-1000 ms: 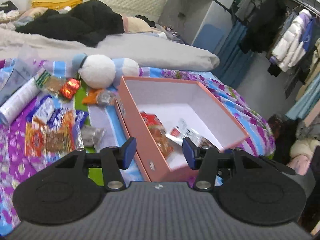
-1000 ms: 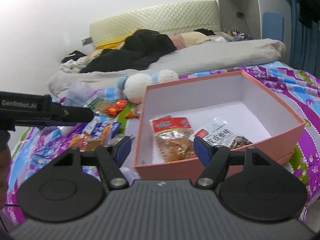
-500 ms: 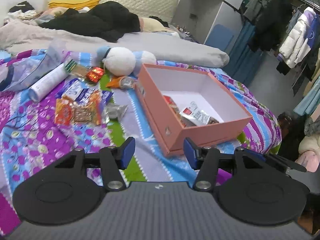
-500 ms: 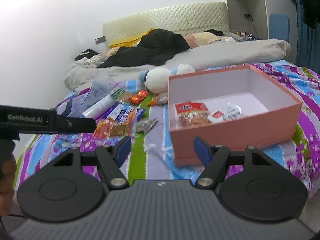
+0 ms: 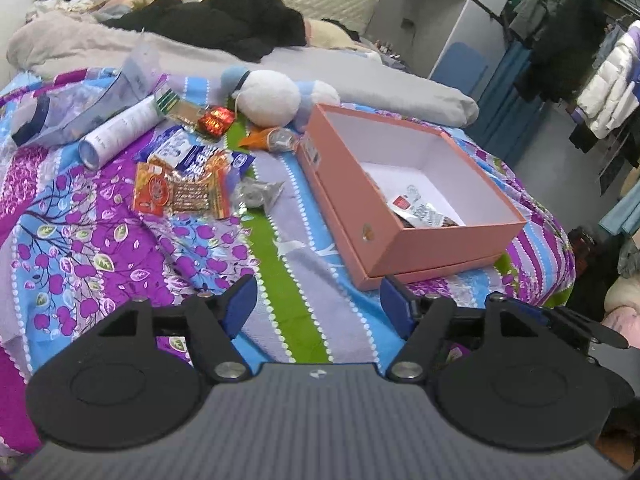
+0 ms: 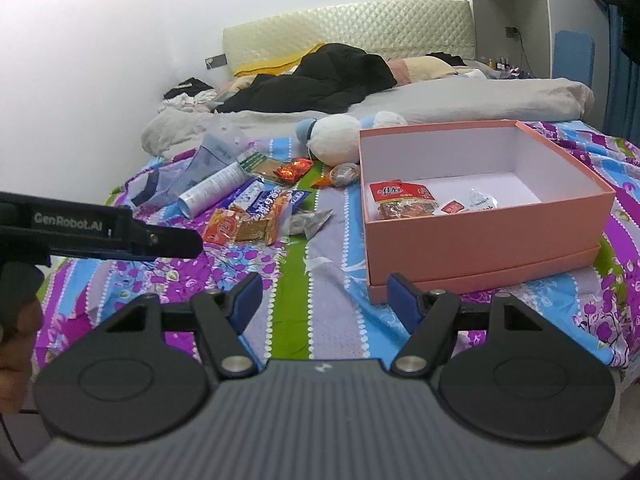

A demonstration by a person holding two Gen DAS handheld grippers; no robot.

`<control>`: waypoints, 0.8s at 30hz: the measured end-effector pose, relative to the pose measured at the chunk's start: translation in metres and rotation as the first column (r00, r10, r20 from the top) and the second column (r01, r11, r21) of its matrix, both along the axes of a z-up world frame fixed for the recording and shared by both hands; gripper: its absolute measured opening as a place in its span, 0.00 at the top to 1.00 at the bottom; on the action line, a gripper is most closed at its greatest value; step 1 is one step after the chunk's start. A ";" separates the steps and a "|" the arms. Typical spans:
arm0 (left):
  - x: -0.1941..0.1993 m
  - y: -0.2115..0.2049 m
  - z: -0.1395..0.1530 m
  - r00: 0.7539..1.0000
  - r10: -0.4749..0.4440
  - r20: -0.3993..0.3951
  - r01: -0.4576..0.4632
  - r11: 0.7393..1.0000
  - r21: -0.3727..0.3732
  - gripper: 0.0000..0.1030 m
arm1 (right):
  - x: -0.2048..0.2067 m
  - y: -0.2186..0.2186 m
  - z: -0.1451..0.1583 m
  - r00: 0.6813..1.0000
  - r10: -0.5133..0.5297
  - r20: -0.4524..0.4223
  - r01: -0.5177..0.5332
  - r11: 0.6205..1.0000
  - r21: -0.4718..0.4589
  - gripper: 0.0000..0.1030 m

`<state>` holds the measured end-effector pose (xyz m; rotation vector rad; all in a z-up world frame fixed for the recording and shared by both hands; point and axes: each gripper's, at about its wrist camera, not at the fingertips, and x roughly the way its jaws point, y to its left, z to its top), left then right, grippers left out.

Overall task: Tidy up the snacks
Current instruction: 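Withdraw both tools from the box back toward the snack pile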

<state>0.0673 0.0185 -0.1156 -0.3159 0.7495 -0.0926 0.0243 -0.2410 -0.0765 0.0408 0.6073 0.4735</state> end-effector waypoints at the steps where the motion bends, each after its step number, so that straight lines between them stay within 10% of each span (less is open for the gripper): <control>1: 0.003 0.002 -0.004 1.000 0.003 -0.007 -0.003 1.000 -0.004 0.29 | 0.002 0.002 -0.001 1.000 0.005 -0.002 -0.005 1.000 -0.004 0.31; 24: 0.102 0.084 -0.088 0.984 0.158 -0.088 -0.162 0.986 -0.037 0.29 | 0.076 0.093 -0.040 0.986 0.163 -0.040 -0.166 0.981 -0.097 0.32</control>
